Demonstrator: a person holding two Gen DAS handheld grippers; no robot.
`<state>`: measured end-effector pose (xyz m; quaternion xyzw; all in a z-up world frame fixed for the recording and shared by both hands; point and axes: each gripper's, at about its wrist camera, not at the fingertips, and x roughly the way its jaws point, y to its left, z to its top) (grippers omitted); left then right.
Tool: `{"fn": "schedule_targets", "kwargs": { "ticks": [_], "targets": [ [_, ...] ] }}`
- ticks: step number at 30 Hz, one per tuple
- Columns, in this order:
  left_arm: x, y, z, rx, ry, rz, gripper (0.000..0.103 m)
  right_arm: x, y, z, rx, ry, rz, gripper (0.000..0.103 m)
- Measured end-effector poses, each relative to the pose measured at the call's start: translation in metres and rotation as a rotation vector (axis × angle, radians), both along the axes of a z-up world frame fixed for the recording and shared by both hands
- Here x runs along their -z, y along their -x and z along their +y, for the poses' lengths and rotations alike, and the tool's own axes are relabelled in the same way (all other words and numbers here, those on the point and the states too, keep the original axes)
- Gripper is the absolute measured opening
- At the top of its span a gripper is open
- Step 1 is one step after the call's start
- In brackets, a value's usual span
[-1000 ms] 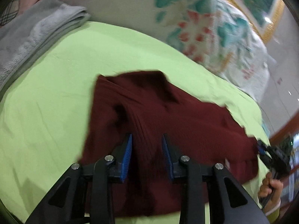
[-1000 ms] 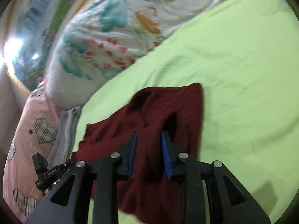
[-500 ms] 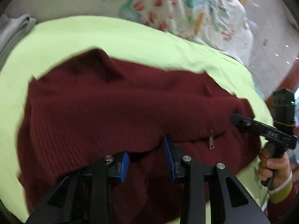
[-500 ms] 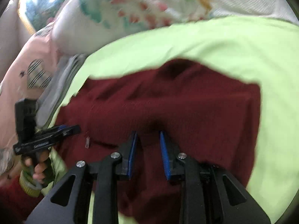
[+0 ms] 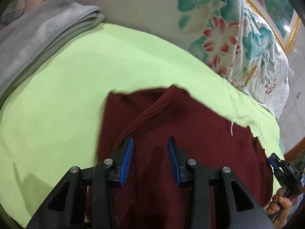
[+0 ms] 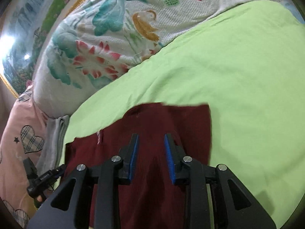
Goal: Fold large clothes
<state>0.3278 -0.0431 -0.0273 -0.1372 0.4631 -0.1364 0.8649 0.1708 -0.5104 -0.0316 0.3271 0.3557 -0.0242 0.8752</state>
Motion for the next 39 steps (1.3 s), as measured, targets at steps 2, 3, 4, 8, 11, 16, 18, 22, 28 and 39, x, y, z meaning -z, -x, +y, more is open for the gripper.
{"fn": "schedule_targets", "kwargs": {
  "ticks": [2,3,4,8,11,16,18,22,28,39],
  "targets": [
    [0.001,0.022,0.011,-0.016,0.036,0.01,0.038,0.002,0.019,0.009,-0.007,-0.021,-0.007,0.029],
    [0.0,0.032,0.014,-0.021,0.049,0.011,0.039,0.003,0.028,0.013,-0.011,-0.03,-0.009,0.029],
    [-0.001,0.045,0.02,-0.033,0.066,0.013,0.039,0.007,0.038,0.016,-0.021,-0.04,-0.004,0.033],
    [-0.004,0.085,0.027,-0.054,0.108,0.018,0.044,0.019,0.073,0.018,0.032,-0.05,0.01,0.035],
    [-0.006,0.111,0.034,-0.063,0.118,0.019,0.053,0.011,0.087,0.017,0.069,-0.031,0.005,0.035],
    [0.001,0.144,0.039,-0.055,0.152,0.058,0.062,-0.007,0.101,0.027,0.054,-0.011,-0.028,0.035],
    [0.007,0.15,0.035,-0.041,0.159,0.081,0.064,-0.01,0.104,0.035,0.026,-0.019,-0.036,0.035],
    [0.021,0.149,0.03,-0.042,0.21,0.131,0.068,-0.008,0.104,0.054,-0.037,-0.038,-0.023,0.035],
    [0.03,0.124,0.023,-0.109,0.253,0.126,0.074,-0.004,0.101,0.076,-0.095,-0.053,-0.004,0.035],
    [0.036,0.087,0.017,-0.194,0.266,0.105,0.076,-0.004,0.09,0.084,-0.136,-0.063,0.001,0.035]
  ]
}}
